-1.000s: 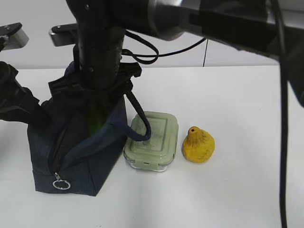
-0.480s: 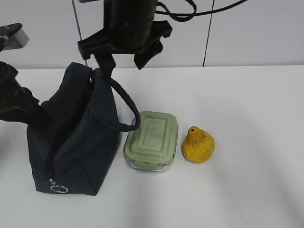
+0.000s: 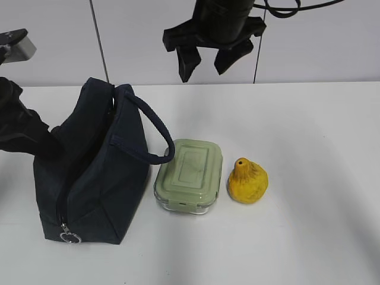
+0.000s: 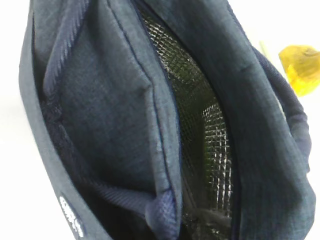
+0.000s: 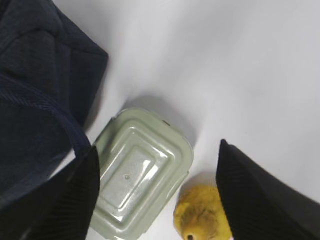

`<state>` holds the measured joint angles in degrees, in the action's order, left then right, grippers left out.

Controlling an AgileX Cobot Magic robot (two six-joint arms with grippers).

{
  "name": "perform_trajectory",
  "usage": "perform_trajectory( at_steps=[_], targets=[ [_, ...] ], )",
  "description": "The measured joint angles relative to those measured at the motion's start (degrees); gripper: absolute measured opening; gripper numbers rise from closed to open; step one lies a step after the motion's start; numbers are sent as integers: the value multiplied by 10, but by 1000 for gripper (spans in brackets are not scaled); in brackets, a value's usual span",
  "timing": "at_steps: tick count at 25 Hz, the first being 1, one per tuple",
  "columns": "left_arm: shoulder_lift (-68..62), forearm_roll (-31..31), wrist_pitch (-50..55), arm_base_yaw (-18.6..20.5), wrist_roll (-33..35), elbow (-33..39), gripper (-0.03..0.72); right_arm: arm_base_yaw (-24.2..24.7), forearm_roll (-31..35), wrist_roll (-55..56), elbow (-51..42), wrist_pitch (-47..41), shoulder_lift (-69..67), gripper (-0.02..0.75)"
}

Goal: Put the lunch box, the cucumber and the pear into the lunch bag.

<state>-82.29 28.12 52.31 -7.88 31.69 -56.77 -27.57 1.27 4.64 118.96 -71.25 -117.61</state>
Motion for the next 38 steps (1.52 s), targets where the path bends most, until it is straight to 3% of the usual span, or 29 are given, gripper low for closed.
perform_trajectory(
  at_steps=[5, 10, 14, 38],
  targets=[
    [0, 0, 1, 0, 0, 0, 1, 18, 13, 0, -125, 19, 44, 543],
    [0, -1, 1, 0, 0, 0, 1, 30, 23, -13, -330, 135, 142, 538],
    [0, -4, 1, 0, 0, 0, 1, 38, 39, -46, -423, 190, 175, 538],
    [0, -9, 0, 0, -4, 0, 1, 39, 36, -80, -436, 255, 84, 533]
  ],
)
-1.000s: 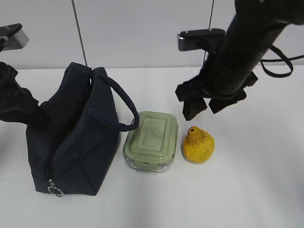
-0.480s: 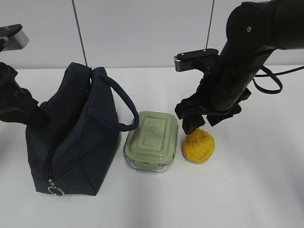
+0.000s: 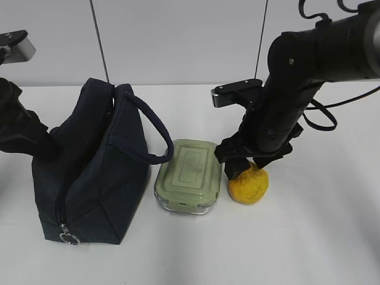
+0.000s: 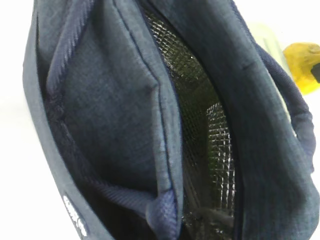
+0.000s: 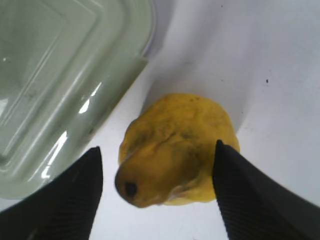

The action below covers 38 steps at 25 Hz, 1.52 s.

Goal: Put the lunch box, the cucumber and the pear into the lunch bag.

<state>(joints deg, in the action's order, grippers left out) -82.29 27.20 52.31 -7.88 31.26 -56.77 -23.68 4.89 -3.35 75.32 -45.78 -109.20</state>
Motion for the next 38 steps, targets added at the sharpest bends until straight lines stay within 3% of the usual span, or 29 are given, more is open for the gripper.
perform_trajectory(
  at_steps=[2, 5, 7, 15, 29, 38],
  targets=[
    [0, -1, 0, 0, 0, 0, 1, 0, -6, -1, 3, 0, -6, 478],
    [0, -1, -1, 0, 0, 0, 1, 0, -19, -1, 6, -2, -5, 239],
    [0, -3, -1, 0, -2, 0, 1, 0, -24, -1, 6, -5, -4, 184],
    [0, -5, -1, 0, -5, 0, 1, 0, -20, 0, 5, -38, 45, 161],
    [0, -6, 0, 0, -5, 0, 1, -5, -14, 11, 105, -144, 108, 158],
    [0, -7, 0, 0, -7, 0, 1, -111, -17, 40, 200, -154, 77, 158]
  ],
)
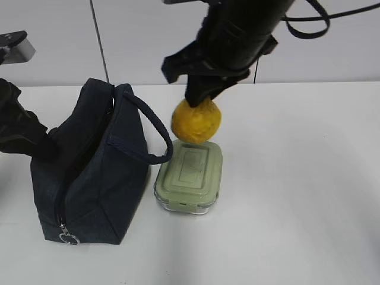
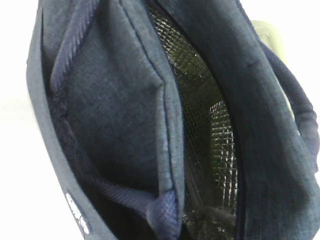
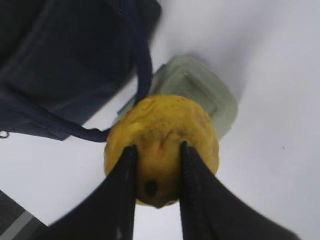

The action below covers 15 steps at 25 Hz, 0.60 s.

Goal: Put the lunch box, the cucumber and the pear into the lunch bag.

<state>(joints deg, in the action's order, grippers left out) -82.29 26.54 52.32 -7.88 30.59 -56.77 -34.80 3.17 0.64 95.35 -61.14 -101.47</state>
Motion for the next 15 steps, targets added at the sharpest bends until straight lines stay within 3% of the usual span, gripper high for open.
perform_trajectory(
  at_steps=[7, 15],
  targets=[
    [0, 0, 0, 0, 0, 0, 1, -75, -2, 6, 153, -39, -68, 158],
    [0, 0, 0, 0, 0, 0, 1, -108, -2, 8, 268, -58, -135, 158]
  ],
)
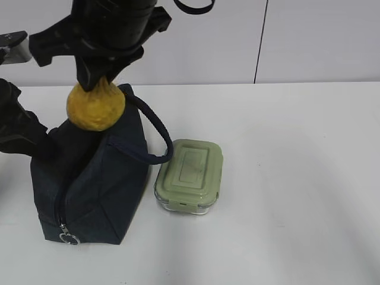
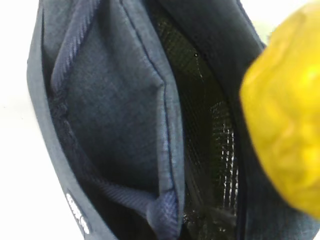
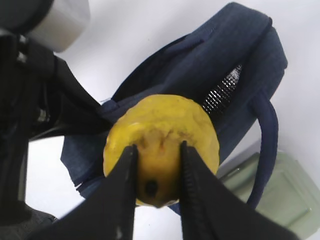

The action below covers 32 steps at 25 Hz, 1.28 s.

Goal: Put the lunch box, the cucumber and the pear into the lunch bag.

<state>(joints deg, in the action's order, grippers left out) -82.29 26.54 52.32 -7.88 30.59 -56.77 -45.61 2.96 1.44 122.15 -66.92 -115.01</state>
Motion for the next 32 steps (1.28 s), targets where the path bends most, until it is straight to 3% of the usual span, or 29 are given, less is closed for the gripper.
perform_trajectory(
  at_steps=[6, 22, 24, 28, 32],
  targets=[
    [0, 0, 0, 0, 0, 0, 1, -4, 0, 1, 45, 0, -36, 157],
    [0, -4, 1, 0, -1, 0, 1, -5, -30, 1, 49, -27, -116, 168],
    [0, -4, 1, 0, -1, 0, 1, -5, -30, 2, 49, -27, -116, 245],
    [0, -4, 1, 0, -1, 0, 1, -5, -30, 2, 50, -27, -116, 527],
    [0, -4, 1, 0, -1, 0, 1, -5, -34, 3, 50, -26, -109, 553]
  ],
)
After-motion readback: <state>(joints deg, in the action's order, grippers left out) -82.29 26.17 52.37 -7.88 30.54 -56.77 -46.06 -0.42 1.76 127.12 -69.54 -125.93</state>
